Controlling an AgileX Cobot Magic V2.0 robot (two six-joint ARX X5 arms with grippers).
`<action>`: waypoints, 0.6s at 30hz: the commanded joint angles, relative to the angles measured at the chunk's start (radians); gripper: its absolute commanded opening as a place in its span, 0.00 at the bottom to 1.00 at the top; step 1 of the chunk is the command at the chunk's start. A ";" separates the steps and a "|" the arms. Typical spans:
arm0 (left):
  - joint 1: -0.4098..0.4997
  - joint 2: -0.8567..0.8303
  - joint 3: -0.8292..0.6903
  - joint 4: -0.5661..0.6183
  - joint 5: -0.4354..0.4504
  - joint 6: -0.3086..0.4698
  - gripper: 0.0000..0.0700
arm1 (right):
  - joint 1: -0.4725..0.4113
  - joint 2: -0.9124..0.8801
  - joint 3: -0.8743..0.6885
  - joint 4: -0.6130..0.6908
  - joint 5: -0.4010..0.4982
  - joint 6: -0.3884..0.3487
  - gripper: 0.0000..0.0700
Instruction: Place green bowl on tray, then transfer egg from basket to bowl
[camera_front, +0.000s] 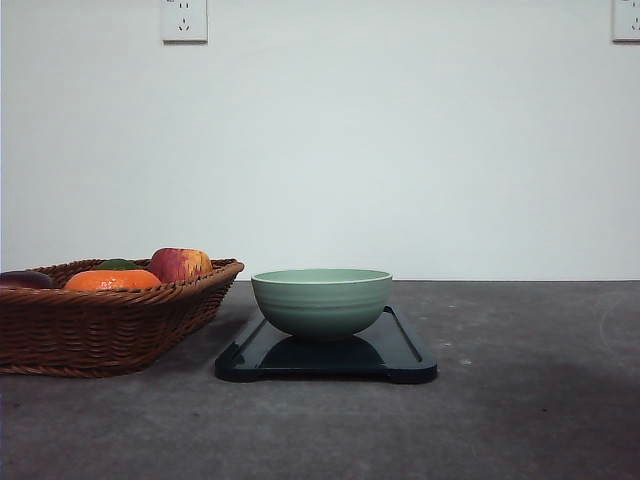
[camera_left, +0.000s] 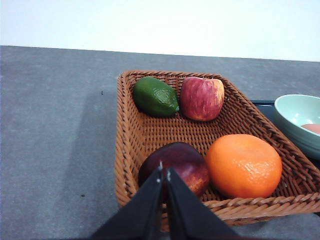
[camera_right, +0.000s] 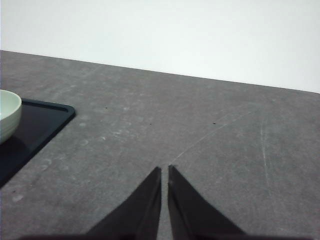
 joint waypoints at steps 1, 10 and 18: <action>0.000 -0.001 -0.019 0.011 0.000 0.007 0.00 | 0.000 0.000 -0.005 0.011 0.000 0.014 0.03; 0.000 -0.001 -0.019 0.011 0.000 0.007 0.00 | 0.000 0.000 -0.005 0.011 0.000 0.014 0.03; 0.000 -0.001 -0.019 0.011 0.000 0.007 0.00 | 0.000 0.000 -0.005 0.011 0.000 0.014 0.03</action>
